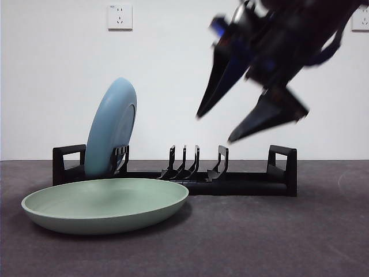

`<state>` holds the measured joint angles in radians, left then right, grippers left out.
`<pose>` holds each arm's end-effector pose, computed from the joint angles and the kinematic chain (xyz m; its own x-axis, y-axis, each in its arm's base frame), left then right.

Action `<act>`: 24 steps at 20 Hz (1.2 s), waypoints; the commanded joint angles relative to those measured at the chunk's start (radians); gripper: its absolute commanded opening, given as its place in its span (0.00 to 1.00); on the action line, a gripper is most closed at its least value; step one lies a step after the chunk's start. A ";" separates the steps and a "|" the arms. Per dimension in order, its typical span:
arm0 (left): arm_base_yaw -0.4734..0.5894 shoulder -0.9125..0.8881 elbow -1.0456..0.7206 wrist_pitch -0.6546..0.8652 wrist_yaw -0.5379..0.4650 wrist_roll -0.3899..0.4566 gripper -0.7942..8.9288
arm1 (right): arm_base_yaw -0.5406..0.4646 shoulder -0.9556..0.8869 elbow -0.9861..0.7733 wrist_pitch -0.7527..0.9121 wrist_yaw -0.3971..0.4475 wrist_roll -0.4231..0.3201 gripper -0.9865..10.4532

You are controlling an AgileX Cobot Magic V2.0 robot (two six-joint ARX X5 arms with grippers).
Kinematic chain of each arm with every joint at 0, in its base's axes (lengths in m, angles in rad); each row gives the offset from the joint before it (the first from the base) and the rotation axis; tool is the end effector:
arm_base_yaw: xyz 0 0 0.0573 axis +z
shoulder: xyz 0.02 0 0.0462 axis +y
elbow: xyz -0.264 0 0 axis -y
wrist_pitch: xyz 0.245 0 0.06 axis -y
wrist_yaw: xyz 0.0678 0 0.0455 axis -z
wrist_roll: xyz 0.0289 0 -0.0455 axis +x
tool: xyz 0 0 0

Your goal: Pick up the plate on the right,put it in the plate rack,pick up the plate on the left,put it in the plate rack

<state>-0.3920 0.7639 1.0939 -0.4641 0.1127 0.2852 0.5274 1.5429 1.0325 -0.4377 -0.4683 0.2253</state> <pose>0.1257 -0.0555 0.4094 0.8671 -0.4801 -0.1329 0.4979 0.8260 0.2644 0.2616 0.1674 0.2240 0.2225 0.6520 -0.7249 -0.5027 0.7138 0.4877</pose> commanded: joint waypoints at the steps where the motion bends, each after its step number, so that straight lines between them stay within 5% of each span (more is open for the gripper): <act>1: -0.047 -0.025 -0.006 -0.040 -0.051 0.059 0.42 | 0.022 0.076 0.002 0.056 0.003 0.025 0.36; 14: -0.257 -0.006 -0.006 -0.099 -0.220 0.083 0.42 | 0.045 0.282 0.005 0.227 -0.004 0.100 0.29; 18: -0.282 0.050 -0.006 -0.099 -0.221 0.083 0.42 | 0.045 0.312 0.011 0.228 -0.003 0.111 0.23; 21: -0.292 0.103 -0.006 -0.105 -0.221 0.083 0.42 | 0.050 0.314 0.011 0.227 0.003 0.111 0.07; 24: -0.309 0.143 -0.006 -0.126 -0.219 0.083 0.42 | 0.049 0.313 0.011 0.201 0.003 0.124 0.08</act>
<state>-0.6987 0.9070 1.0939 -0.5930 -0.1062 0.3588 0.5758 1.8481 1.0454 -0.2398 -0.4721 0.3428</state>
